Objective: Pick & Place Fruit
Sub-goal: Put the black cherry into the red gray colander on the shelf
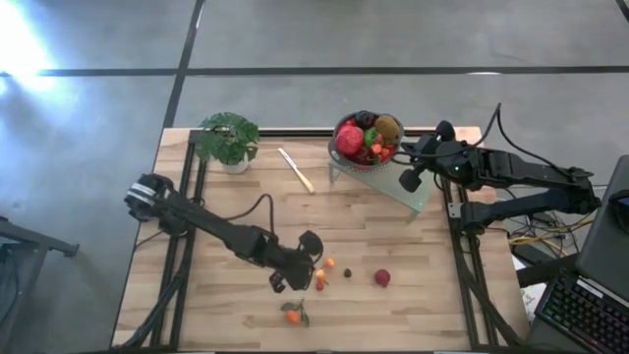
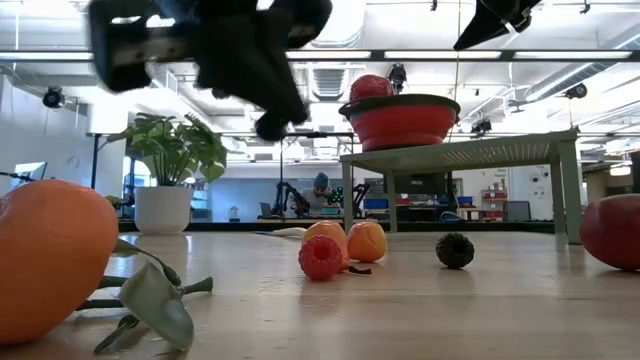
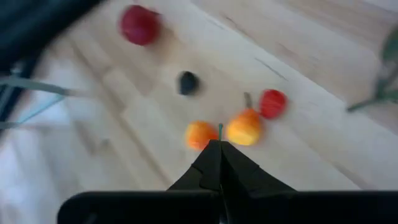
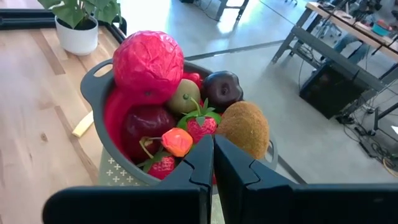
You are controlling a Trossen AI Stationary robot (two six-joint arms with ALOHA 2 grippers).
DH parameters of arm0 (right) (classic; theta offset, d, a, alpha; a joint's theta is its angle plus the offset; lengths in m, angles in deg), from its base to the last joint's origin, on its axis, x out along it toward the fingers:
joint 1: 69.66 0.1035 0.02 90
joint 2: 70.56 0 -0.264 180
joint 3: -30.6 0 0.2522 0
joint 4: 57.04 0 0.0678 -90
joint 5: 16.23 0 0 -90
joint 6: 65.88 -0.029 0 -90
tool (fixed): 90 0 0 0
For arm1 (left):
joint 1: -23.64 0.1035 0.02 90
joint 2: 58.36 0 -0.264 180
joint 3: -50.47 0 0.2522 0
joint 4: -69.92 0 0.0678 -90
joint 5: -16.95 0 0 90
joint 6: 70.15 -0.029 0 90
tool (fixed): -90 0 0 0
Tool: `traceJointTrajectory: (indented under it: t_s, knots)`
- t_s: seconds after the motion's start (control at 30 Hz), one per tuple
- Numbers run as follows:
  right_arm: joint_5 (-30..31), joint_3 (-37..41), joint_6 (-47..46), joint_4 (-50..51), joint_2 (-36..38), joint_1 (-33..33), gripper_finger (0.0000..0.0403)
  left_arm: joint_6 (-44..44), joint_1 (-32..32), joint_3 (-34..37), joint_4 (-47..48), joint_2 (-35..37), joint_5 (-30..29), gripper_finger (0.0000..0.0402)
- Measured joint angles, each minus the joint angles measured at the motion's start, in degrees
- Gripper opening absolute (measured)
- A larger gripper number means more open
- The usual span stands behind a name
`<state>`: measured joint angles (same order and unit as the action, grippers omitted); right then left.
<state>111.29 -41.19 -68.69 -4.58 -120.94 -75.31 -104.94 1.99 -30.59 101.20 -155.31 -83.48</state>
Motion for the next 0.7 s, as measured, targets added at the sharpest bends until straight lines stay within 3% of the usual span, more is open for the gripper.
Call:
traceJointTrajectory:
  t_s: [0.7]
  knots:
    - [0.02,-0.27,-0.18,-0.01,-0.28,-0.04,0.0008,1.89,9.3,-10.39,-7.02,3.13,1.15,0.0001]
